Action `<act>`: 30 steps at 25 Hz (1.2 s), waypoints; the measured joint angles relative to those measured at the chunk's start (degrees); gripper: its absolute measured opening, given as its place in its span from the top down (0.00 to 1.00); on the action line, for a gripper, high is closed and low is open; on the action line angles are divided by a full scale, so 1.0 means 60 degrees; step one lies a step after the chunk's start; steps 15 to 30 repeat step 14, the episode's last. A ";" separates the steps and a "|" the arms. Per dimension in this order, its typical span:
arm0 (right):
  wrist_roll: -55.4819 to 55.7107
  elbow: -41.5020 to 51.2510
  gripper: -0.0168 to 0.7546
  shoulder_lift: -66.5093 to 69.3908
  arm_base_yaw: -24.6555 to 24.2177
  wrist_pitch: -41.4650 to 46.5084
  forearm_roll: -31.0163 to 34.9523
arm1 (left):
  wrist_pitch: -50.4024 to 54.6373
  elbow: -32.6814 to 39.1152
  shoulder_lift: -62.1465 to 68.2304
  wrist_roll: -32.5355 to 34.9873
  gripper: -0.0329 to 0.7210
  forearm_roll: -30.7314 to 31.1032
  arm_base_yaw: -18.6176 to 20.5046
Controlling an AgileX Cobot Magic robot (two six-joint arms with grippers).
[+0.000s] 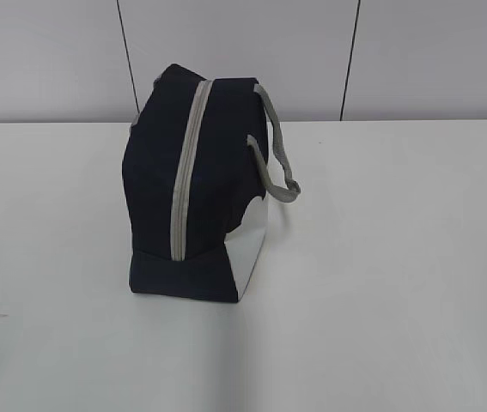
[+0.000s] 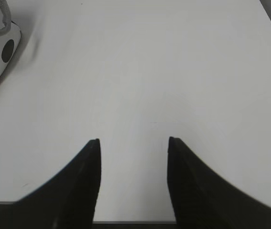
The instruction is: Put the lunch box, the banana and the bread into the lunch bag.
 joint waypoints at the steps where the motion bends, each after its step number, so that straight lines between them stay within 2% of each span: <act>1: 0.0000 0.0000 0.50 0.0000 0.0000 0.0000 0.0000 | 0.0000 0.0000 0.0000 0.0000 0.64 0.0000 0.0005; 30: -0.0024 0.0000 0.50 0.0000 0.0000 0.0000 0.0000 | 0.0000 0.0000 0.0000 0.0000 0.64 0.0000 0.0005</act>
